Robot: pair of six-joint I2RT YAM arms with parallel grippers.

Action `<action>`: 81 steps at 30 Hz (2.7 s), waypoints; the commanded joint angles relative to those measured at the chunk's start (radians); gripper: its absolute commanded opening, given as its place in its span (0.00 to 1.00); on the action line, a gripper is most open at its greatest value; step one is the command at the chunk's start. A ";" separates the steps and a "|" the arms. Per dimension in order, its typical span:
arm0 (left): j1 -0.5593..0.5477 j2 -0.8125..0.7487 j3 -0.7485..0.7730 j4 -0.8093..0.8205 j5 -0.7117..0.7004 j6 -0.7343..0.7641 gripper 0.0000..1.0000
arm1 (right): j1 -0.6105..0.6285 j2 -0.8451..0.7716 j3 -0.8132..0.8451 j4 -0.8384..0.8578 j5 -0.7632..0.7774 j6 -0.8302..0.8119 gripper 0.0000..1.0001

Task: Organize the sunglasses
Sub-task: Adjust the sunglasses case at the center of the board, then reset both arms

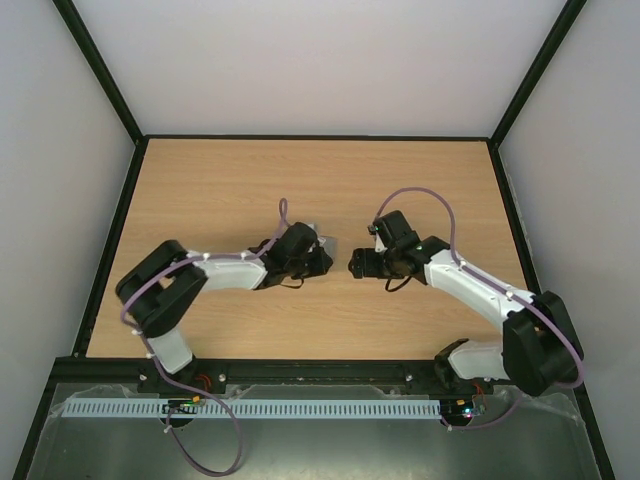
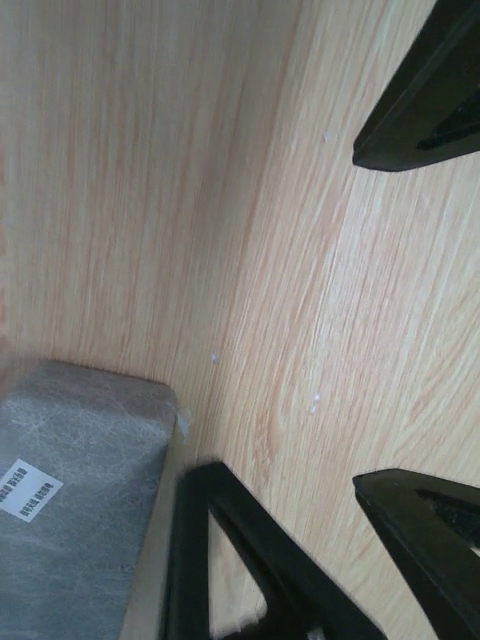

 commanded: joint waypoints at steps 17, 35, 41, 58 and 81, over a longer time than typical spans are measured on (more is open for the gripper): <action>0.670 -0.749 -0.253 -0.099 -0.223 0.385 0.99 | -0.274 -0.260 -0.384 0.663 0.741 -0.128 0.99; 0.944 -0.408 -0.348 0.307 -0.143 0.587 1.00 | -0.465 0.126 -0.549 1.475 0.750 -0.211 0.99; 0.956 -0.336 -0.352 0.409 -0.123 0.616 1.00 | -0.469 0.139 -0.575 1.545 0.659 -0.260 0.99; 0.947 -0.308 -0.483 0.716 -0.169 0.676 0.99 | -0.456 0.214 -0.661 1.777 0.533 -0.334 0.99; 0.828 -0.232 -0.630 1.085 -0.262 0.809 1.00 | -0.456 0.225 -0.604 1.682 0.530 -0.337 0.99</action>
